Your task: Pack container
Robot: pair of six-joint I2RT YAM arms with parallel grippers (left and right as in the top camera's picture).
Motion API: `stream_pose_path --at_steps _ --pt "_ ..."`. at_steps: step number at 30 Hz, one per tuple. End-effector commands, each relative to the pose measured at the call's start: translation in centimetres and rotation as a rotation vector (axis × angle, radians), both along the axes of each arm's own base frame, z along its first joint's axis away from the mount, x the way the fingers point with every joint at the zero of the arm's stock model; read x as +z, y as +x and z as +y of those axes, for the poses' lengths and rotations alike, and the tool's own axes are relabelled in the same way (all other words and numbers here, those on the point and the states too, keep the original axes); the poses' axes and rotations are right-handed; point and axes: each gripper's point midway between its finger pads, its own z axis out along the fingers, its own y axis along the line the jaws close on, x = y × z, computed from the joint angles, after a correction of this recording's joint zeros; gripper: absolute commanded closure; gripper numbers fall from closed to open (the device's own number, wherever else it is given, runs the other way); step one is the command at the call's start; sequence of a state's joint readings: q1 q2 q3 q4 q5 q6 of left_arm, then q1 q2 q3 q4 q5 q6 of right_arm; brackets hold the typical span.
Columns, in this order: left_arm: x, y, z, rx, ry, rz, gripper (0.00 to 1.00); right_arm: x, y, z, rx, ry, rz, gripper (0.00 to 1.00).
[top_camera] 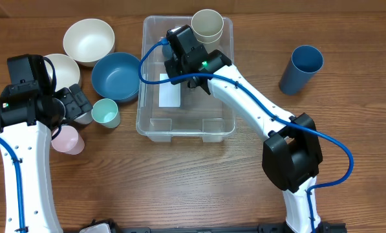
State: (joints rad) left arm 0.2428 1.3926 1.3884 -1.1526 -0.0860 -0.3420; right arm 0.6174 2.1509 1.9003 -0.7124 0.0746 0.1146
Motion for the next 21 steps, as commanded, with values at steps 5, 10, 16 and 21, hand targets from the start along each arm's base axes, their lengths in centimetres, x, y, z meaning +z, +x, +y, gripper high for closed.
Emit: stream_pose_path --at_steps 5,10,16,21 --pt "0.7 0.4 0.1 0.013 -0.008 -0.025 0.00 5.2 -0.4 -1.0 0.007 -0.005 -0.079 0.96" --pt "0.7 0.4 0.1 0.013 -0.008 -0.025 0.00 6.6 -1.5 -1.7 0.011 -0.008 -0.068 0.96" --pt "0.7 0.4 0.1 0.013 -0.008 -0.025 0.00 7.6 -3.0 -1.2 0.057 0.018 -0.046 0.96" --pt "0.7 0.4 0.1 0.013 -0.008 -0.025 0.00 7.1 -4.7 0.2 0.176 -0.002 -0.025 0.96"
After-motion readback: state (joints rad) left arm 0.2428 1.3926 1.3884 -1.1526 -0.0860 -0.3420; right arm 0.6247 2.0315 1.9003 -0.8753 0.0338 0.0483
